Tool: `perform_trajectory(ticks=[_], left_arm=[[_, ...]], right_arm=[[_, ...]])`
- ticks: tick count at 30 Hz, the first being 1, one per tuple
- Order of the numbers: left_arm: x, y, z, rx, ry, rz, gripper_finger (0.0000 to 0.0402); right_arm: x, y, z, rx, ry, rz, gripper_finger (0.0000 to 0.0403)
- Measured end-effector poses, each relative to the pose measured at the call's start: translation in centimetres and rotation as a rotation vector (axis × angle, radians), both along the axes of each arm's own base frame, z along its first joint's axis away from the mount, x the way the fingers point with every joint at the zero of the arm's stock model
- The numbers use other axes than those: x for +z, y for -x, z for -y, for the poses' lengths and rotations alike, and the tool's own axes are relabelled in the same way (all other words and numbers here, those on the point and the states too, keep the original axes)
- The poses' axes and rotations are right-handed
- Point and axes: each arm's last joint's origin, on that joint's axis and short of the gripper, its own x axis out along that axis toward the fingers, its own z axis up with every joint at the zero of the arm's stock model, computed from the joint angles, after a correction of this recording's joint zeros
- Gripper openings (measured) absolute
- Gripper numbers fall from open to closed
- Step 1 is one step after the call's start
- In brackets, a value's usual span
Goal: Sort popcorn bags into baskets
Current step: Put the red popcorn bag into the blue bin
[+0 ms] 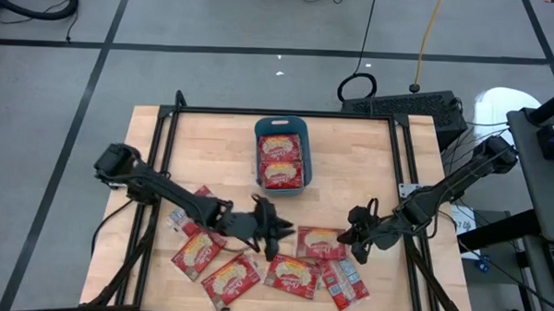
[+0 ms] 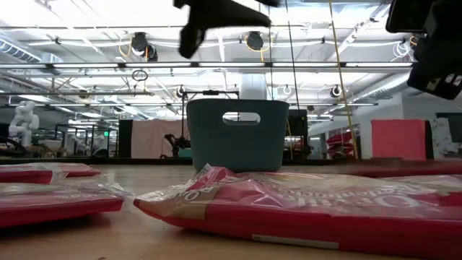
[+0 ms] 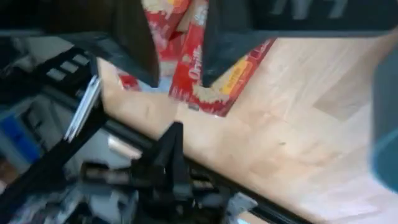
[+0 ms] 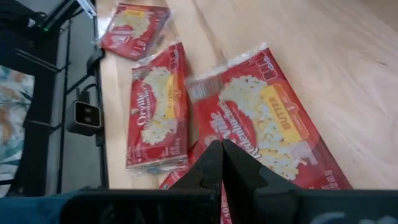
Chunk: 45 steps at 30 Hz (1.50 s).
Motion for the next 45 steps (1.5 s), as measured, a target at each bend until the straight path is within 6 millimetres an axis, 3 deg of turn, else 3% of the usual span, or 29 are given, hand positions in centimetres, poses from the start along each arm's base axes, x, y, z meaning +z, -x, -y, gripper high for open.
perform_trajectory(ticks=[5,10,14,19,23,27,32,39,45], left_arm=[[-2.2,-2.7,1.0,-0.004,-0.041,-0.103,0.0216],[-3.6,-4.2,1.8,-0.015,0.004,-0.159,0.0251],[-4.4,-4.4,2.2,-0.015,0.004,-0.190,0.0242],[-5.3,-3.9,1.5,0.001,-0.033,-0.293,0.0207],[-5.6,-4.0,0.5,-0.006,-0.041,-0.344,0.0178],[-5.7,-4.2,-0.1,-0.057,-0.016,-0.358,0.0155],[-5.6,-4.4,0.0,-0.108,0.027,-0.354,0.0137],[-5.5,-4.4,0.1,-0.123,0.039,-0.355,0.0131],[-5.6,-4.5,-0.5,-0.118,0.031,-0.360,0.0131]], right_arm=[[-0.1,-0.1,0.1,0.006,-0.008,-0.014,0.0000],[-0.2,0.6,-1.1,0.223,-0.003,-0.041,0.0008],[-0.6,1.5,-2.0,0.421,0.110,-0.031,0.0049],[-1.9,2.1,-2.8,0.622,0.289,-0.003,0.0139],[-3.6,2.0,-2.7,0.688,0.457,-0.034,0.0209],[-4.8,1.5,-2.8,0.774,0.640,-0.036,0.0244],[-6.0,1.3,-2.9,0.890,0.818,-0.055,0.0236],[-6.1,1.3,-2.4,1.015,1.049,-0.031,0.0197],[-7.0,1.0,-1.8,1.056,1.103,0.056,0.0142]])
